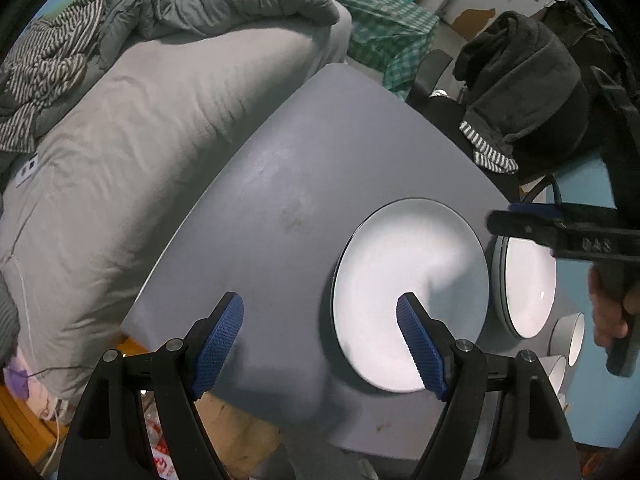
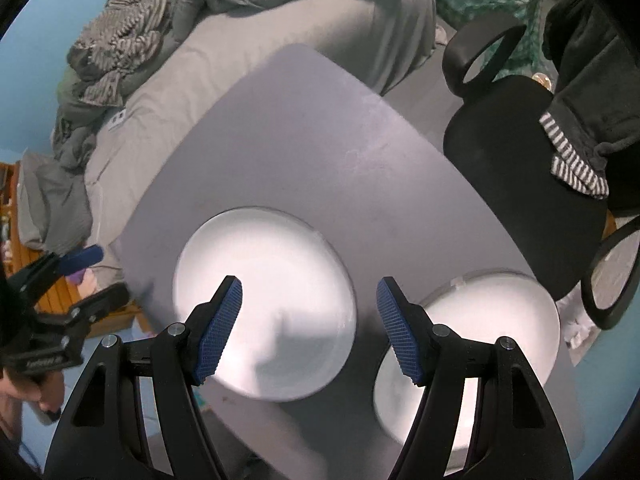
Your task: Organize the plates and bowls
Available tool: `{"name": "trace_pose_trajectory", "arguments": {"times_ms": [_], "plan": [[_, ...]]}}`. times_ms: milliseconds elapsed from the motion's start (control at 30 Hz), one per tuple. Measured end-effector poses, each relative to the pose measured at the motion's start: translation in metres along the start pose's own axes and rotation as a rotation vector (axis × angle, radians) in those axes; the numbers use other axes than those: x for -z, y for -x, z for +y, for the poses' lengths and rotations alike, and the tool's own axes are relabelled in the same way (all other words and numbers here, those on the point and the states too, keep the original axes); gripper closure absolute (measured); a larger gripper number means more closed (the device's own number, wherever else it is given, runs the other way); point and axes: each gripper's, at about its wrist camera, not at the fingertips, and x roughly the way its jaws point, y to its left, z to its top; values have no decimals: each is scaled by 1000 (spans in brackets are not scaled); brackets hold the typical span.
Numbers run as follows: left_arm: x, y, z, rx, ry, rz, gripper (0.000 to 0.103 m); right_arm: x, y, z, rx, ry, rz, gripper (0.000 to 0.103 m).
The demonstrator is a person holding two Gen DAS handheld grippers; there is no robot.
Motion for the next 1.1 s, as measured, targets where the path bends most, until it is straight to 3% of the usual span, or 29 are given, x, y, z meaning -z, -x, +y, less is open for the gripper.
{"name": "trace_pose_trajectory", "arguments": {"times_ms": [367,667,933,1100], "plan": [[-1,-34,1,42,40,27,23,-13,-43,-17,-33,-53,32,33],[3,-48,2,21,52,46,23,-6,-61,-22,-64,-62,74,35],[5,-51,-1,27,10,61,23,-1,-63,-19,-84,-100,83,57],[4,-52,3,40,2,81,34,5,-66,-15,-44,-121,76,67]]}}
